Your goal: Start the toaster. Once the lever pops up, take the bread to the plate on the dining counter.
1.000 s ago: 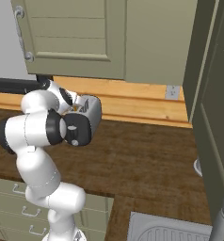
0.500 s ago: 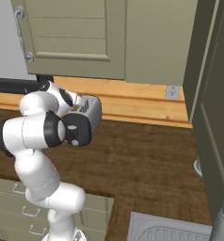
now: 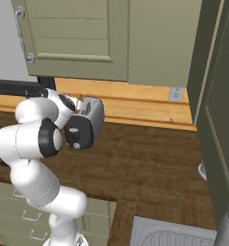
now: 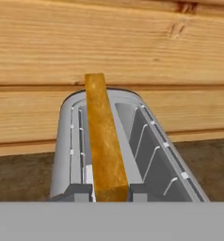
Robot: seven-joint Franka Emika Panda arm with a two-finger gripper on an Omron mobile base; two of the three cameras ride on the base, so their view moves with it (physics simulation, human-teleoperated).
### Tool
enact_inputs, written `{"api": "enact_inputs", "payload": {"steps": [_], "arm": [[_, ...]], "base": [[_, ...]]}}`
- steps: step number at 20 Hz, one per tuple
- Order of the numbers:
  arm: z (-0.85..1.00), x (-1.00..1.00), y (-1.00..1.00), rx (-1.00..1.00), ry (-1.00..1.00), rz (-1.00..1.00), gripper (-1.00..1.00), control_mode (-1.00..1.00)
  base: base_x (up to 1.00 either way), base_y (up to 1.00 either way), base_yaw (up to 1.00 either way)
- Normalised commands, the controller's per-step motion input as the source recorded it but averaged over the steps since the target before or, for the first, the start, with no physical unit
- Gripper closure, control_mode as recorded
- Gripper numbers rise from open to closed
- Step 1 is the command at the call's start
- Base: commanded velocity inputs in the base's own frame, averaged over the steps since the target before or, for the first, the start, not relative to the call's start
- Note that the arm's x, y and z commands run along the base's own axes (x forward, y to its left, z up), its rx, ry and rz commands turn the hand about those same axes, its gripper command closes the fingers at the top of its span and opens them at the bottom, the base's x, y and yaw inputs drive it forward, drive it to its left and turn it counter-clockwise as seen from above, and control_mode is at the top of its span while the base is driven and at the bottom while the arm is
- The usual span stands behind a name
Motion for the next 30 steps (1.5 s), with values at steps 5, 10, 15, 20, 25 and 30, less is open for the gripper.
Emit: {"api": "enact_inputs", "payload": {"steps": [5, 10, 15, 20, 25, 30], "arm": [[0.35, 0.00, 0.00, 0.03, 0.00, 0.00, 1.00, -1.00], [0.31, -0.05, 0.00, 0.00, -0.01, 0.00, 1.00, -1.00], [0.28, -0.06, 0.00, 0.00, -0.03, 0.00, 1.00, -1.00], [0.24, -0.04, 0.00, 0.00, -0.06, 0.00, 1.00, -1.00], [0.08, -0.23, 0.00, 0.00, -0.08, 0.01, 1.00, -1.00], [0.01, -0.23, 0.05, 0.00, -0.06, 0.02, 1.00, -1.00]], "base": [[0.00, 0.00, 0.00], [0.00, 0.00, 0.00], [0.00, 0.00, 0.00], [0.00, 0.00, 0.00], [0.00, 0.00, 0.00], [0.00, 0.00, 0.00]]}}
